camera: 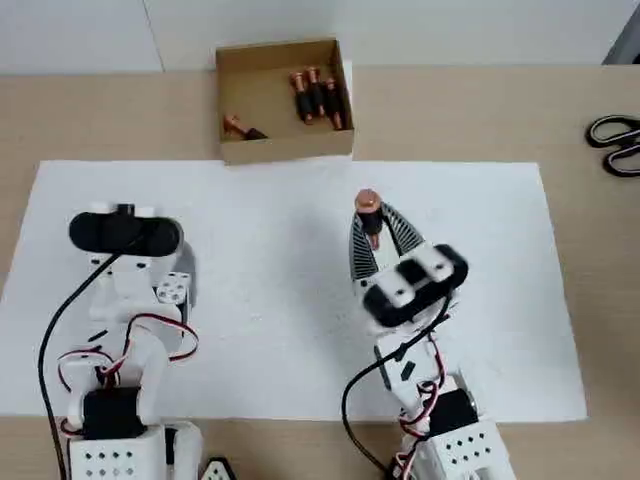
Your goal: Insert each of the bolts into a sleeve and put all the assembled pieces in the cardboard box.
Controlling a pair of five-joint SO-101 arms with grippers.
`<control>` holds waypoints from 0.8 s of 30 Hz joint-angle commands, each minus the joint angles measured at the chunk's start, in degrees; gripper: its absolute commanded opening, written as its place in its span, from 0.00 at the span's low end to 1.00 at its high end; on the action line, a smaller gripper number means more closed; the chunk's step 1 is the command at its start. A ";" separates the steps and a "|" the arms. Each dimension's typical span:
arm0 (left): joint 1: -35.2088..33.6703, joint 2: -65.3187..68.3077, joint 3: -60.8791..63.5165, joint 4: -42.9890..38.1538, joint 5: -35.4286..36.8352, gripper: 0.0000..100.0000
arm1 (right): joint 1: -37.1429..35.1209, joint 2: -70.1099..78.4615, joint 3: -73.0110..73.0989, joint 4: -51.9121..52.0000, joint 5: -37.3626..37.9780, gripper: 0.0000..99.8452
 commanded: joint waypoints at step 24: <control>-0.26 -0.44 -5.49 0.53 7.30 0.01 | 0.66 0.48 -30.15 11.74 -0.88 0.00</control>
